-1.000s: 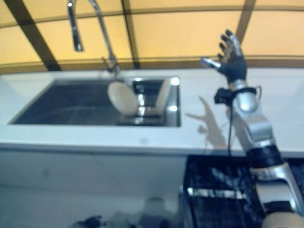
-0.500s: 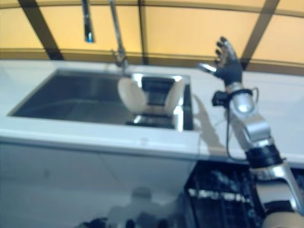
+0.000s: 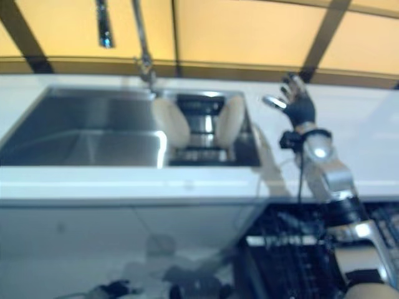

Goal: Take plates into dishwasher

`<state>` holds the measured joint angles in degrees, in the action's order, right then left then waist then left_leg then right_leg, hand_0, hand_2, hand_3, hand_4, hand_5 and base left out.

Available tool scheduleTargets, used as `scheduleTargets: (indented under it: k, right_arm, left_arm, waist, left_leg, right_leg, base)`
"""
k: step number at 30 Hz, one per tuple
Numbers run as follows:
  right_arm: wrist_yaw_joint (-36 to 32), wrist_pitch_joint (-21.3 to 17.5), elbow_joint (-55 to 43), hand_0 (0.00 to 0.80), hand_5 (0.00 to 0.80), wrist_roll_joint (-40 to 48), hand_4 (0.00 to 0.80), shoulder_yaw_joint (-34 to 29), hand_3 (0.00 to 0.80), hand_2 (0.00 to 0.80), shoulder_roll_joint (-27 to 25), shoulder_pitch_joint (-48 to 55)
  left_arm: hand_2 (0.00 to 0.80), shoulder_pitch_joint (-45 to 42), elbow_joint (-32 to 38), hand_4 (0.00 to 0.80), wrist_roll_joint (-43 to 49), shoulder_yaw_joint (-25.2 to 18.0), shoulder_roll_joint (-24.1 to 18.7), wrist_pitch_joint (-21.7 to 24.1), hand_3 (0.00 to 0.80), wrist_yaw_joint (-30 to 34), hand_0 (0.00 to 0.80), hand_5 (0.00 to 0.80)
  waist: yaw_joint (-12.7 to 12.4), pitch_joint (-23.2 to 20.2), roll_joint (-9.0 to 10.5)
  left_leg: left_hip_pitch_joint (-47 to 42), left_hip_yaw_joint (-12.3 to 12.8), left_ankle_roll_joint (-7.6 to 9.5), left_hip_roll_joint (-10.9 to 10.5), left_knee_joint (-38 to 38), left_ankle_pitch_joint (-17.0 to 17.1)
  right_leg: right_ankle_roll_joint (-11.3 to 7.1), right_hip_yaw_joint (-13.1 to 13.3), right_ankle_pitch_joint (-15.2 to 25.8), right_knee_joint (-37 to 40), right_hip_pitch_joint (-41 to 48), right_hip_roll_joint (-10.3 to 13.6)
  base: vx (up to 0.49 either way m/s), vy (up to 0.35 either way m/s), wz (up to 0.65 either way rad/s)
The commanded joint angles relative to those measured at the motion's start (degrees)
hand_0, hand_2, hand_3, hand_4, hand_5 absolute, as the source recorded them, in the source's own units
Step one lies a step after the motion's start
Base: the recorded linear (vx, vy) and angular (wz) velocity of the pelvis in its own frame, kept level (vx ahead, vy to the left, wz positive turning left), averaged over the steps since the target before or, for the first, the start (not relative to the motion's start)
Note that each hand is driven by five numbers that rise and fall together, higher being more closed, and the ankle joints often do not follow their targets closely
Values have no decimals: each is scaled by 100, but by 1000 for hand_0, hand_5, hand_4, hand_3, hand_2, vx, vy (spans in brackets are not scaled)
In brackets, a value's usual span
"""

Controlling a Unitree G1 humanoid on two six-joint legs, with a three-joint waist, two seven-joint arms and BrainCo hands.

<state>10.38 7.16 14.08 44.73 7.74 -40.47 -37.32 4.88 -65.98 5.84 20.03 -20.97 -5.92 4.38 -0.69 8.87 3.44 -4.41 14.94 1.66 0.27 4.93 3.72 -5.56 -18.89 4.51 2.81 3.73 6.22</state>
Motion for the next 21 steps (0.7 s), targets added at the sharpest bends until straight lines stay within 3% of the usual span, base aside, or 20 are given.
scheduleTargets:
  k: [1,10,21]
  right_arm:
    - [121,-54,369,0,0,421,0,-294,0,0,9,-406]
    - [265,468,1007,0,0,1123,0,-219,0,0,263,-580]
    - [-8,886,1089,0,0,1167,0,108,0,0,406,-819]
  left_arm:
    - [0,214,-62,0,-106,153,-5,-26,0,7,0,0]
    - [0,148,-83,0,-78,266,83,43,0,16,0,0]
    - [0,23,-131,0,-15,284,34,125,0,46,0,0]
  waist:
    - [-133,-141,-29]
    - [-196,-210,52]
    - [-246,-119,37]
  left_leg:
    - [19,-243,214,-192,7,-855]
    - [39,-278,177,-194,7,-899]
    - [-16,-285,211,-222,7,-910]
  right_leg:
    - [22,67,-752,-458,-142,-250]
    - [37,31,-683,-110,22,-352]
    - [15,40,-704,-216,-4,-331]
  base:
    - [1,-55,6]
    - [4,-53,0]
    - [17,15,4]
